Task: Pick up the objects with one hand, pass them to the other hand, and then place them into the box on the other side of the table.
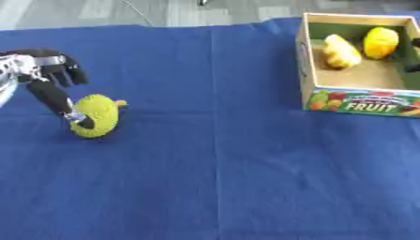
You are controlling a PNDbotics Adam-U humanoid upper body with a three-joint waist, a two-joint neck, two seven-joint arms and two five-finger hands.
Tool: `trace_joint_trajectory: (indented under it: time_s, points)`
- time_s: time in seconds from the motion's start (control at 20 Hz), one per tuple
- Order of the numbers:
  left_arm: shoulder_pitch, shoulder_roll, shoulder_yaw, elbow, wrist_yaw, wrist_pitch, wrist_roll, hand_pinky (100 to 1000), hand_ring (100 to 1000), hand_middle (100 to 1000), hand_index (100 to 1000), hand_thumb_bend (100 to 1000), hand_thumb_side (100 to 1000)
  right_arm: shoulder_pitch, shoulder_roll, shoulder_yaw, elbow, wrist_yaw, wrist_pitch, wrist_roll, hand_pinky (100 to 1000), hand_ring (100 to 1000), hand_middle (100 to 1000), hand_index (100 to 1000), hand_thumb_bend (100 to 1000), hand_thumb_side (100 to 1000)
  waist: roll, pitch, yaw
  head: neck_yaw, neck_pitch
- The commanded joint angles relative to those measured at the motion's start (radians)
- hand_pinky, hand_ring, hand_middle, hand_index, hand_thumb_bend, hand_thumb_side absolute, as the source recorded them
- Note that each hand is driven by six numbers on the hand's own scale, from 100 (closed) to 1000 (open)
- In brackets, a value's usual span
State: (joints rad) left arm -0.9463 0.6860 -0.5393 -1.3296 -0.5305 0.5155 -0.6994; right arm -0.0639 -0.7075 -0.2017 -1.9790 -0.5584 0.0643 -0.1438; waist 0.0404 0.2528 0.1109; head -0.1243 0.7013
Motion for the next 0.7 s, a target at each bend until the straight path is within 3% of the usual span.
trace_joint_trajectory:
  time_s: [0.05, 0.7]
  points:
    - [-0.01, 0.01, 0.007, 0.011, -0.024, 0.087, -0.071, 808, 774, 729, 797, 734, 196, -0.004, -0.014, -0.004, -0.021, 0.008, 0.004, -0.001, 610, 858, 849, 957, 100, 625, 0.005, -0.039, 0.0, 0.005, -0.009]
    - [0.011, -0.017, 0.008, 0.061, -0.014, 0.099, -0.025, 787, 760, 713, 731, 606, 213, -0.009, 0.002, -0.003, -0.021, 0.017, 0.028, 0.002, 617, 861, 850, 958, 100, 635, -0.001, -0.037, -0.001, 0.012, -0.004]
